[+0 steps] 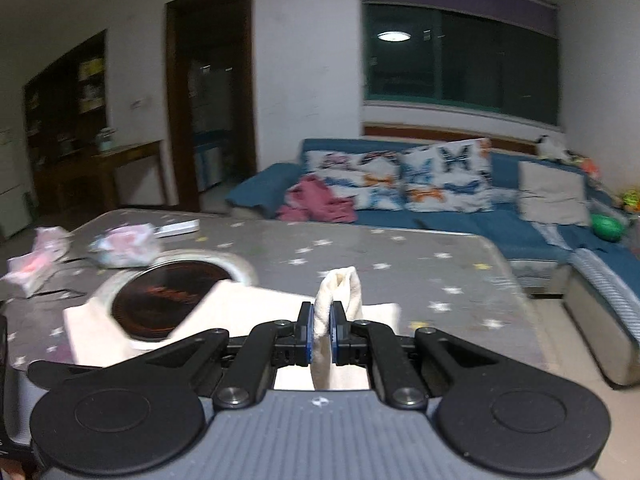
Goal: Fold clothes
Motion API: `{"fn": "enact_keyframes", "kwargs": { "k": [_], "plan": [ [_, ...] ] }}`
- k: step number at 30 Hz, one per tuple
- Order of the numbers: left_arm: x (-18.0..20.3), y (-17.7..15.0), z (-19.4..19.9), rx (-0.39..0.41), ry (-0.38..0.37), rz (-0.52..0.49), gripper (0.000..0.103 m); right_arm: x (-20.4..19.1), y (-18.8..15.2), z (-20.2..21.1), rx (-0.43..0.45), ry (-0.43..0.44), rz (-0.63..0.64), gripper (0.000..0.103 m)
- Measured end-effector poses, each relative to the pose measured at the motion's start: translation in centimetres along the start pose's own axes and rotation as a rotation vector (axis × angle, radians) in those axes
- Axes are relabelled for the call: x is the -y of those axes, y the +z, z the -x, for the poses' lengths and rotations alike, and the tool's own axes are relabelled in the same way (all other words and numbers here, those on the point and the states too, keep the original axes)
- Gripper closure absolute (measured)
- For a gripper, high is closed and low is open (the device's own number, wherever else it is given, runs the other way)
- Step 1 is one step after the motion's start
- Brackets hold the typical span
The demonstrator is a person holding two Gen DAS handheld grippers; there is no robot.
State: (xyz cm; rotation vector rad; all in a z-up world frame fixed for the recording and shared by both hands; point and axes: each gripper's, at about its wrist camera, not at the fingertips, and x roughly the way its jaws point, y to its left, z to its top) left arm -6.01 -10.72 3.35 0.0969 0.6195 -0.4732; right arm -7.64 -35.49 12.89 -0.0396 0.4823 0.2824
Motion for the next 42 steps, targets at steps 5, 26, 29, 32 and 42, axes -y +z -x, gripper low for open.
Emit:
{"fn": "enact_keyframes", "kwargs": {
  "k": [5,26,29,32,42],
  "plan": [
    [-1.8,-0.8,1.0,0.001,0.039,0.042,0.045,-4.5,-0.7,-3.0,-0.060,0.094,0.032,0.096],
    [-3.4,-1.1,0.4,-0.027,0.059,0.088,0.049,-3.2,-5.2,-2.8,-0.171,0.044,0.064,0.065],
    [-3.5,-1.0,-0.2,-0.039,0.070,0.093,0.053,-0.8,-7.0,-1.7,-0.214,-0.012,0.035,0.056],
    [-3.6,-0.9,-0.7,-0.052,0.080,0.099,0.056,0.6,-8.8,-0.7,-0.253,-0.036,0.017,0.049],
    [-2.9,0.1,-0.2,-0.016,0.136,0.071,0.099,0.9,-12.0,0.0,-0.280,-0.028,0.012,0.037]
  ]
}}
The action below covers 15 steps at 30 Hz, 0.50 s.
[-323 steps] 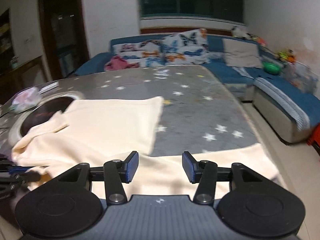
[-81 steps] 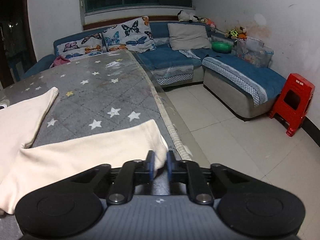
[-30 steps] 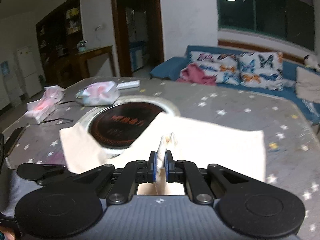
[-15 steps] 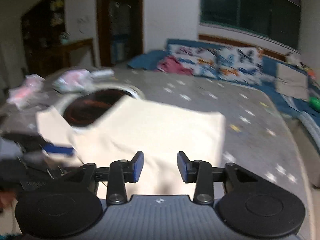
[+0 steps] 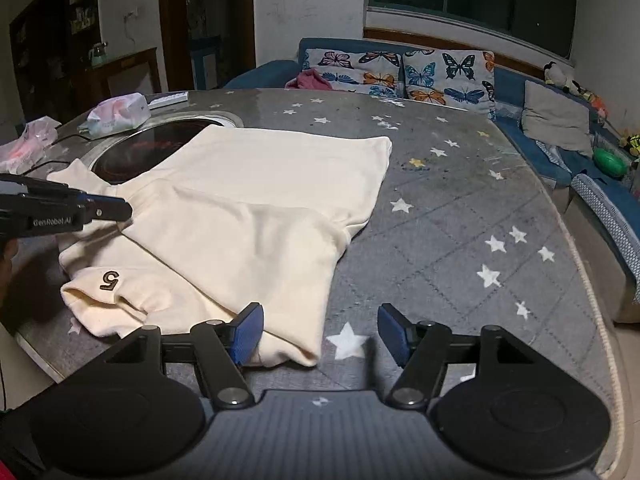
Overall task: Fold clothes
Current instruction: 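Lay the sleeve across the sweatshirt body and open the right gripper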
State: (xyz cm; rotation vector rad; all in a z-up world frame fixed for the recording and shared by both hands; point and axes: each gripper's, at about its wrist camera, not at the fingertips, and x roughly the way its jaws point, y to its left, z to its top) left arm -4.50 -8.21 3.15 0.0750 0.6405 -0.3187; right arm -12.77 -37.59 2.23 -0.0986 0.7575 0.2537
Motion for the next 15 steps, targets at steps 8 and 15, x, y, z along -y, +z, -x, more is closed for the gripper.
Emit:
{"fn": "enact_keyframes", "kwargs": {
  "k": [8,15],
  "plan": [
    [-0.6,0.9,1.4,0.033,0.015,0.001,0.099,0.0,-0.6,-0.4,-0.032,-0.002,0.019,0.031],
    [-1.3,-0.1,0.5,-0.037,0.043,0.013,0.093,-0.1,1.6,0.7,0.044,0.010,0.043,0.040]
  ]
}}
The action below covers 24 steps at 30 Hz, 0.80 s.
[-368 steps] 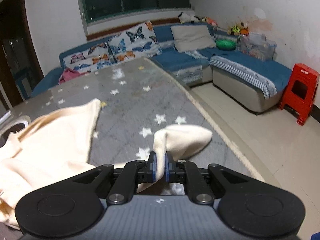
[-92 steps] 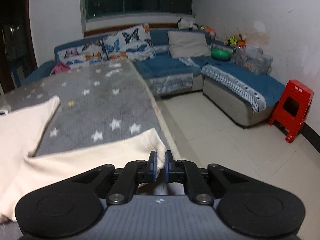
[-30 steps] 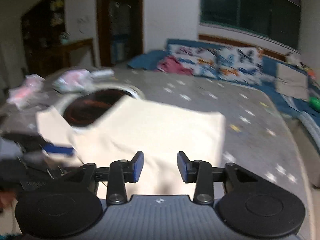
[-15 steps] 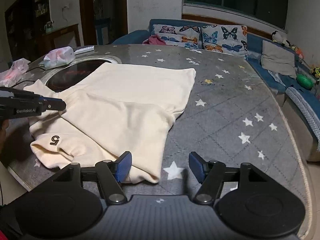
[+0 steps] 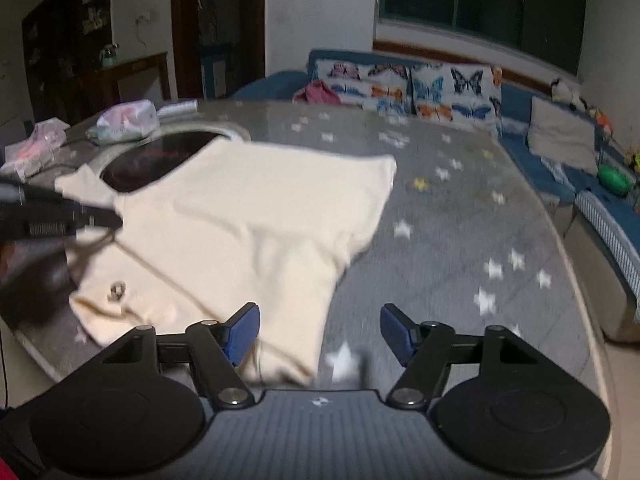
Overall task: Fold clothes
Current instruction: 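Lay the sleeve across the sweatshirt body and open the right gripper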
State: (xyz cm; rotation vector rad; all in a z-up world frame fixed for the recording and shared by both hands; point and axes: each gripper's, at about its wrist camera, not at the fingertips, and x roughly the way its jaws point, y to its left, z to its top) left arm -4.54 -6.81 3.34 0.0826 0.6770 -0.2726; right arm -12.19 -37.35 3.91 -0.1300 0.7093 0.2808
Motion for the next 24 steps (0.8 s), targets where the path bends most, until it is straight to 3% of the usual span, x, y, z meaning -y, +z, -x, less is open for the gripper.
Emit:
{"fn": "enact_keyframes", "kwargs": {
  "k": [7,15,17,19,21,24],
  "plan": [
    [0.6,0.1,0.0,0.022,-0.047,-0.008,0.093,-0.6,2.7,-2.9,0.024,0.052,0.008,0.062],
    [0.0,-0.9,-1.0,-0.015,-0.084,0.016,0.092,-0.7,2.6,-6.8,-0.036,0.066,-0.010,0.067],
    [-0.6,-0.8,-0.5,-0.006,-0.079,0.040,0.085,-1.0,2.7,-6.5,-0.032,0.061,0.004,0.067],
    [-1.5,-0.7,0.1,0.008,-0.048,0.060,0.067,-1.4,3.0,-6.0,-0.019,0.066,0.016,0.067],
    [-2.6,-0.8,0.6,0.018,-0.001,0.084,0.061,-1.8,3.2,-5.8,-0.012,0.071,0.034,0.066],
    [-4.8,-0.9,1.0,0.006,0.064,0.141,0.061,-2.2,3.1,-6.5,-0.032,0.065,0.048,0.062]
  ]
}}
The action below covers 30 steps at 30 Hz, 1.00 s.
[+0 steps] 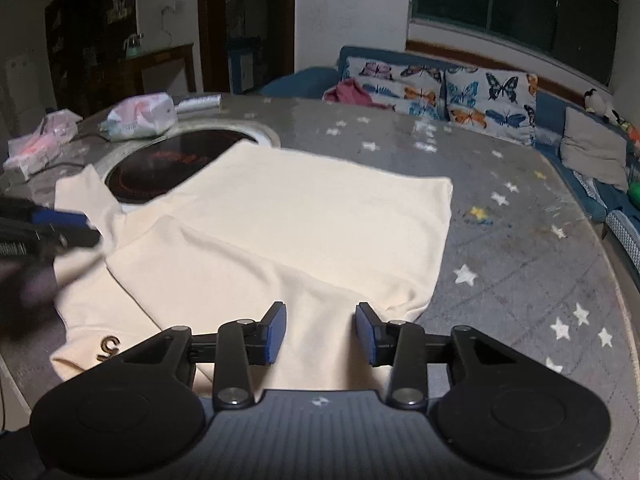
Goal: Fold clothes
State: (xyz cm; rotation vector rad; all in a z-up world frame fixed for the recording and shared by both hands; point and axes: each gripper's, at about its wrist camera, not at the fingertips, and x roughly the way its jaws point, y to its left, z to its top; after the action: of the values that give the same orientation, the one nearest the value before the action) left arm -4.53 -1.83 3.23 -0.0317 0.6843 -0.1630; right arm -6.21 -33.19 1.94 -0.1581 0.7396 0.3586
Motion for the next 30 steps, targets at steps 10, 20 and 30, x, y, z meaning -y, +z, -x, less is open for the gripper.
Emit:
{"fn": "enact_keyframes", "kwargs": {
  "k": [10,20,30],
  "plan": [
    [-9.7,0.4,0.6,0.038,0.317,0.246,0.050,-1.2,0.5,0.3,0.020,0.019,0.015,0.051],
    [-14.3,0.8,-1.4,0.029,0.395,0.355,0.061,-2.4,0.5,1.0,0.028,0.026,0.034,0.051],
    [-12.2,1.9,0.2,0.127,0.280,0.343,0.098,-2.2,0.4,1.7,0.046,0.015,0.023,0.051]
  ]
}}
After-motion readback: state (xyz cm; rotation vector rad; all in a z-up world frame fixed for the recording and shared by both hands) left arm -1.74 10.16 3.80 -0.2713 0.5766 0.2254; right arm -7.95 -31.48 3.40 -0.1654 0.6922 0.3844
